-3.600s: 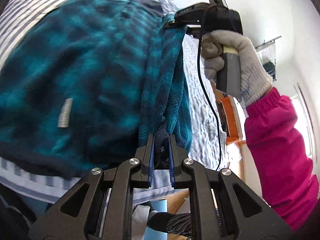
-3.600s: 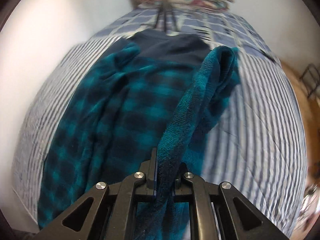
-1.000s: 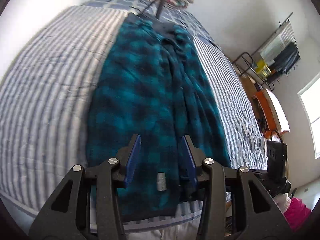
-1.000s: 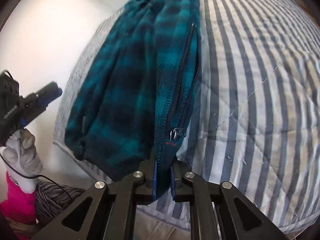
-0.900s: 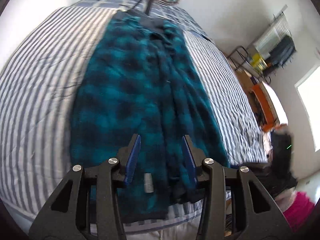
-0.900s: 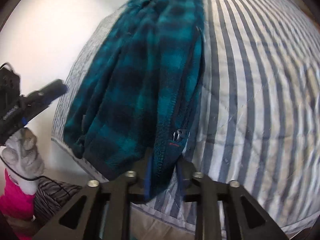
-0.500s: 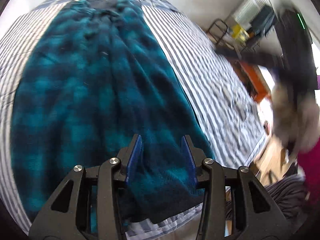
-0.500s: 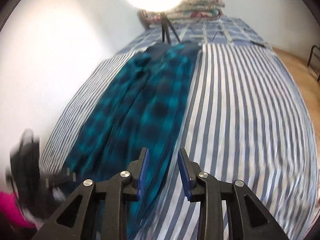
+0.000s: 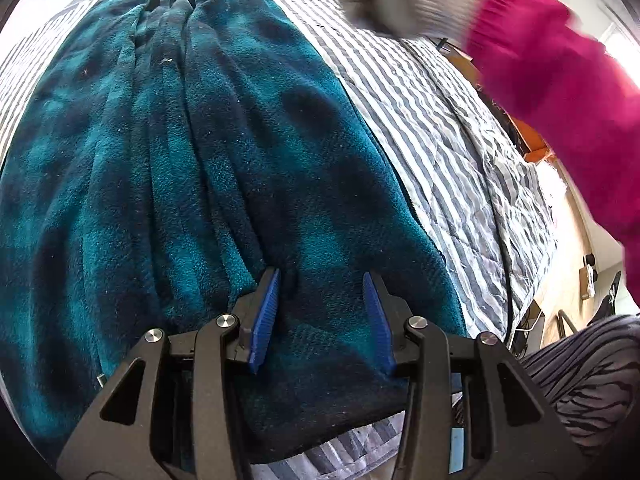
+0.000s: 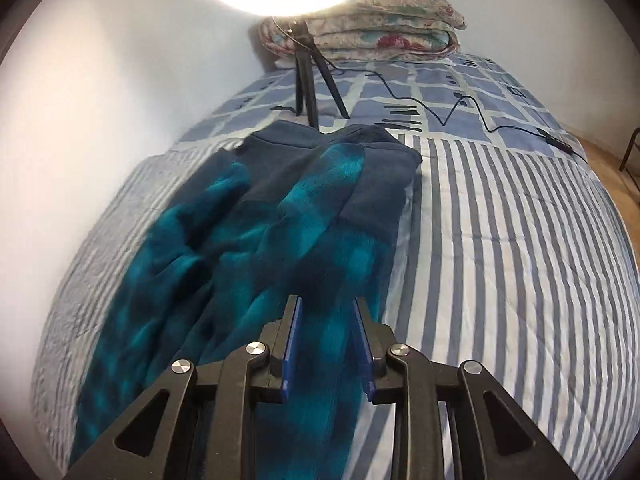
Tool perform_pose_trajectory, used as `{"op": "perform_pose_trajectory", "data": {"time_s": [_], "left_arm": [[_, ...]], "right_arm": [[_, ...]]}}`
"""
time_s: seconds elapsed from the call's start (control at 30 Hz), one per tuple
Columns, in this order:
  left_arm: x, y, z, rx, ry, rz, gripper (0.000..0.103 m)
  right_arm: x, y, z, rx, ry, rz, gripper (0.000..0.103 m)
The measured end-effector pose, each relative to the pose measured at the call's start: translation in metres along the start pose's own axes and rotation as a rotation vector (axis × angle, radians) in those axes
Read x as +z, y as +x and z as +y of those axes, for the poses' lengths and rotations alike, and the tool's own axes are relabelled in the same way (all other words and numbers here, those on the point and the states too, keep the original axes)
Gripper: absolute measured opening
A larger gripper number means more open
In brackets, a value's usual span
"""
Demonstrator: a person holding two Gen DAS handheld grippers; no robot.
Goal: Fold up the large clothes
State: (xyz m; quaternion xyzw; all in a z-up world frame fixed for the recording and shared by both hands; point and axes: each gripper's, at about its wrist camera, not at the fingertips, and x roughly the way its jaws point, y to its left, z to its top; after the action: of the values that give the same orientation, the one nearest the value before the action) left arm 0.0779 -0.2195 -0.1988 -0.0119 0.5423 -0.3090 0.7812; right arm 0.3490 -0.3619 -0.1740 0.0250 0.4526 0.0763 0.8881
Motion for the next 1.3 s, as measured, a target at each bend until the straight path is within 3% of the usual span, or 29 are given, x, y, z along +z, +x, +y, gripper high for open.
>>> {"op": "perform_pose_trajectory", "data": {"time_s": [0.17, 0.33, 0.57, 0.7, 0.87, 1.0, 1.13, 1.3], "left_arm": [[-0.001, 0.004, -0.007, -0.005, 0.007, -0.002, 0.042], [-0.004, 0.002, -0.011, -0.007, 0.022, -0.005, 0.043], [0.005, -0.008, 0.001, -0.056, -0.027, -0.002, 0.044], [0.014, -0.033, 0.002, -0.154, -0.054, -0.019, 0.044], [0.018, -0.081, 0.006, -0.156, -0.023, -0.099, 0.044], [0.007, -0.118, 0.032, -0.158, -0.084, -0.165, 0.049], [-0.012, -0.141, 0.066, -0.112, -0.156, -0.219, 0.055], [-0.039, -0.151, 0.128, -0.042, -0.336, -0.248, 0.061]], "right_arm": [[0.029, 0.071, 0.005, -0.041, -0.005, 0.067, 0.026], [0.037, 0.081, 0.01, -0.072, -0.022, 0.06, 0.026], [0.031, 0.003, -0.014, 0.05, 0.112, 0.001, 0.028], [0.01, -0.067, -0.01, 0.099, 0.098, -0.033, 0.031], [-0.031, -0.17, 0.004, 0.133, 0.067, -0.087, 0.036], [-0.08, -0.231, 0.011, 0.13, 0.074, -0.102, 0.037], [-0.138, -0.26, 0.02, 0.147, 0.107, -0.065, 0.046], [-0.216, -0.245, 0.023, 0.164, 0.175, 0.052, 0.051]]}}
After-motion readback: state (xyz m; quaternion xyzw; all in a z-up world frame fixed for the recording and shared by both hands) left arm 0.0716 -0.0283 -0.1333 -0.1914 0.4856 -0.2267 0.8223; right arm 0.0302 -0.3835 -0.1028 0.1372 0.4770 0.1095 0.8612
